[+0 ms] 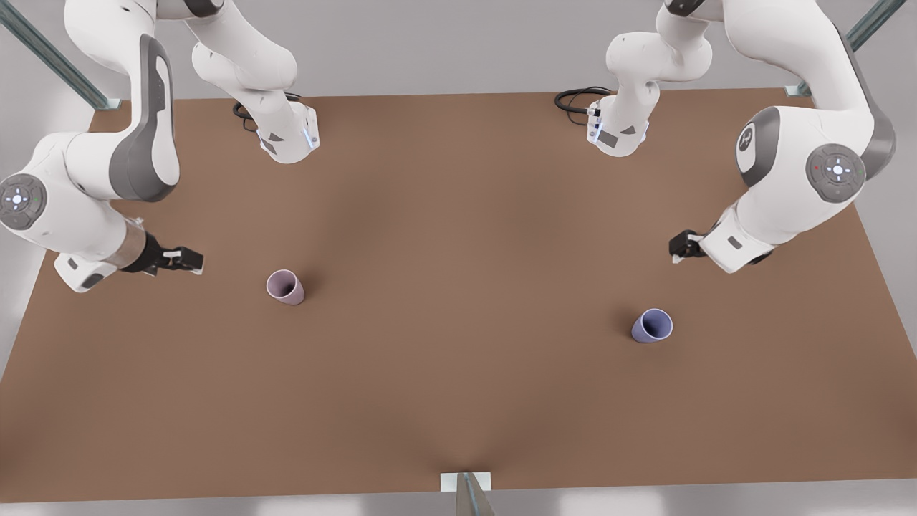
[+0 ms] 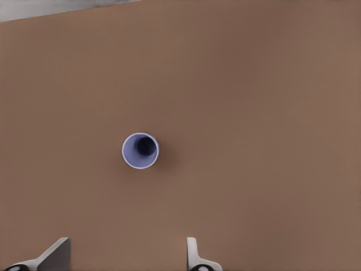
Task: Stack the cups, with the pink cup at the bottom and the purple cup at the top
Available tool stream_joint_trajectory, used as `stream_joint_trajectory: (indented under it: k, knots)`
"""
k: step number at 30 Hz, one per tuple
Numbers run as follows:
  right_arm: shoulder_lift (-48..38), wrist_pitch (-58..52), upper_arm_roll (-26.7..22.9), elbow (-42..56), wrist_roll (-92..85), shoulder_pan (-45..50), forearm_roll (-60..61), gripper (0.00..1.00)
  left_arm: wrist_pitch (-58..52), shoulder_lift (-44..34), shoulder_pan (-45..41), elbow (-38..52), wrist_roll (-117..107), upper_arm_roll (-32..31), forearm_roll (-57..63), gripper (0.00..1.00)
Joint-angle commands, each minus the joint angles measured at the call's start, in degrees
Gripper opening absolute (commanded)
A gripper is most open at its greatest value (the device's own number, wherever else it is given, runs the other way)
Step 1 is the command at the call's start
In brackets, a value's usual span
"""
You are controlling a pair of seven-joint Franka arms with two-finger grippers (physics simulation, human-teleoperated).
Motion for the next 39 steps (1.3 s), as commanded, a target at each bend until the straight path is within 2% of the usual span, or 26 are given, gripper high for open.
stream_joint_trajectory:
  k: [1,6,11,14,16,17,18,21,22,24,32,39]
  knots:
    - [-0.1,3.2,0.0,0.1,-1.1,0.1,0.1,1.0,2.7,-0.1,0.1,0.0,-6.7,0.1,0.1,1.0]
    - [0.0,3.3,-0.1,0.0,-1.1,-0.1,0.1,1.0,1.2,1.9,0.2,0.0,-6.2,0.5,0.2,1.0]
    - [7.1,11.1,0.5,-0.2,-1.0,0.9,0.0,1.0,1.1,1.7,0.2,0.1,-6.1,0.1,0.2,1.0]
    - [11.2,13.2,0.5,-0.7,-0.9,5.5,0.0,1.0,1.2,1.8,0.2,0.1,-6.4,0.0,0.1,1.0]
    - [11.6,17.9,0.5,-4.3,2.9,8.6,0.0,1.0,1.3,3.6,0.2,0.1,-6.5,0.0,-0.2,1.0]
    - [11.5,18.3,0.5,-6.1,2.9,8.6,0.2,0.96,1.1,3.8,-0.2,-0.4,-6.6,-0.1,-0.2,1.0]
    - [10.5,21.2,0.5,-10.0,2.9,8.7,2.9,0.96,0.5,3.6,-0.3,-0.2,-7.2,-0.2,-0.2,1.0]
    - [7.8,22.3,1.6,-15.0,3.4,9.5,5.7,1.0,-1.5,3.1,-0.4,0.0,-7.2,-1.2,-0.2,1.0]
    - [5.3,27.9,1.6,-20.2,3.4,9.6,6.8,1.0,-1.4,3.1,-0.3,0.1,-7.2,-1.2,-0.2,1.0]
    - [3.9,25.7,1.7,-20.6,11.0,12.5,6.7,1.0,-1.4,3.4,-0.4,0.1,-6.7,-1.2,-0.2,1.0]
    - [3.2,24.4,1.1,-23.4,4.8,7.5,6.3,1.0,-1.6,3.5,-0.3,0.2,-6.5,-0.9,0.3,1.0]
    - [6.7,26.2,1.2,-23.3,4.5,7.4,5.0,1.0,-0.7,5.5,-0.3,1.3,-7.2,-0.8,0.0,1.0]
